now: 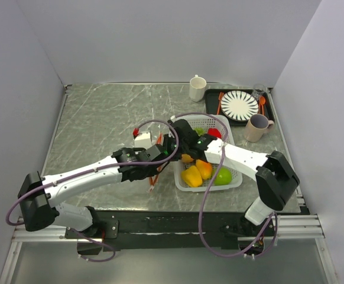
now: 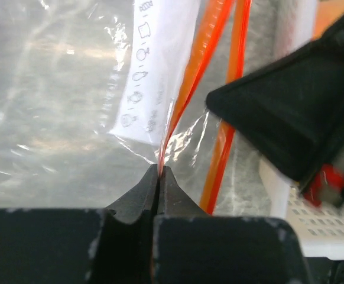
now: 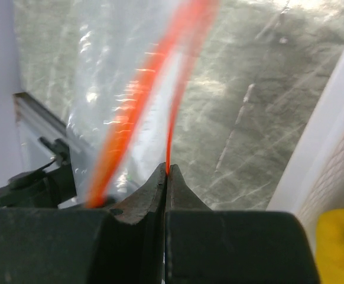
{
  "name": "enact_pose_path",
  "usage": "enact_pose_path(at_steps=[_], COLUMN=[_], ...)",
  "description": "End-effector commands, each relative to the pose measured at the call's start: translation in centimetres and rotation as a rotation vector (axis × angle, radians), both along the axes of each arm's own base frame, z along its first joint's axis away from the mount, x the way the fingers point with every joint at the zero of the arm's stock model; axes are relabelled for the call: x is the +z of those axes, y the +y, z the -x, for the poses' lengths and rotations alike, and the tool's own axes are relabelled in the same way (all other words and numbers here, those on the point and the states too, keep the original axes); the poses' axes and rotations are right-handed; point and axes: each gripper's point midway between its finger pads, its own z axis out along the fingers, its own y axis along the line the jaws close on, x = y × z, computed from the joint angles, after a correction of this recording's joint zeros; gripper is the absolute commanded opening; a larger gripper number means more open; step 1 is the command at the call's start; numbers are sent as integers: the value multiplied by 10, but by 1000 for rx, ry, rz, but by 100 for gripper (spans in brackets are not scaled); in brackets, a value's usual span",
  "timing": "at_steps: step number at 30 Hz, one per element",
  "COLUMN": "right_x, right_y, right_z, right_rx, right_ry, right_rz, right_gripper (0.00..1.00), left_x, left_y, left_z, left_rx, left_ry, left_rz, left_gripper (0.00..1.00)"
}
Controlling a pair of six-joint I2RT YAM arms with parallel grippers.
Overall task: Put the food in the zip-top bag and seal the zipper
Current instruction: Open the zipper of the food storage bag, then pick up the fake fruit from the bin.
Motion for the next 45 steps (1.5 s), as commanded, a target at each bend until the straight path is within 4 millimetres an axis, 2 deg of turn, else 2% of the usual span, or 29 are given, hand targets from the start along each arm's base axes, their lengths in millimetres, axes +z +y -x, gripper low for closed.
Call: enact_pose_path(at_steps=[1,6,9,10,12,15,17,19,20,22,23,24,25,27,28,30,32,36,37,41,44,45], right_x=[-13,-34,-42,-43,-44,-42,-40,-31,-20,-4,13,21,40,53,68,72,77,65,55,32,17,17], right_y=[-8,-14,-21,-21,-22,-24,-24,-14,-12,-6,-6,-7,-8,-15,-20,-33,-52,-95,-114,-143,-151,-148], right_z=[-32,-41,-46,-45,-47,-48,-47,-44,-42,-39,-39,-38,-37,-36,-35,-37,-39,-45,-48,-46,-30,-24], right_rx=[-54,-67,-96,-92,-92,-106,-94,-56,-43,-22,-26,-27,-34,-59,-69,-120,-188,-301,-334,-342,-285,-259], right_ry=[-30,-23,-22,-21,-26,-32,-36,-47,-67,-91,-117,-132,-165,-195,-222,-240,-264,-254,-241,-190,-164,-158], right_rz=[95,198,245,254,268,281,281,225,200,151,122,105,72,59,37,61,94,162,180,222,260,241], right_gripper=[0,0,0,0,0,0,0,2,4,19,26,33,38,49,51,52,60,65,66,69,85,87], left_x=[21,21,33,42,45,39,34,30,32,30,31,29,29,26,23,18,15,13,13,10,6,6], left_y=[34,69,94,92,90,95,91,83,75,68,63,57,53,43,40,35,31,23,22,20,19,18], left_z=[1,6,9,7,4,4,2,0,-5,-10,-14,-17,-19,-24,-24,-27,-28,-30,-30,-30,-29,-29], left_rx=[103,228,321,319,290,313,300,277,262,248,234,227,220,201,195,189,185,171,163,149,139,134], left_ry=[-62,-74,-102,-123,-129,-124,-109,-100,-114,-121,-130,-129,-126,-121,-113,-107,-101,-101,-98,-93,-89,-89], left_rz=[-30,-33,-58,-25,-4,-15,-23,-16,3,6,14,10,13,8,9,0,5,31,33,38,38,41], left_gripper=[1,1,1,1,1,1,1,1,1,1,1,1,1,1,1,1,1,1,1,1,1,1])
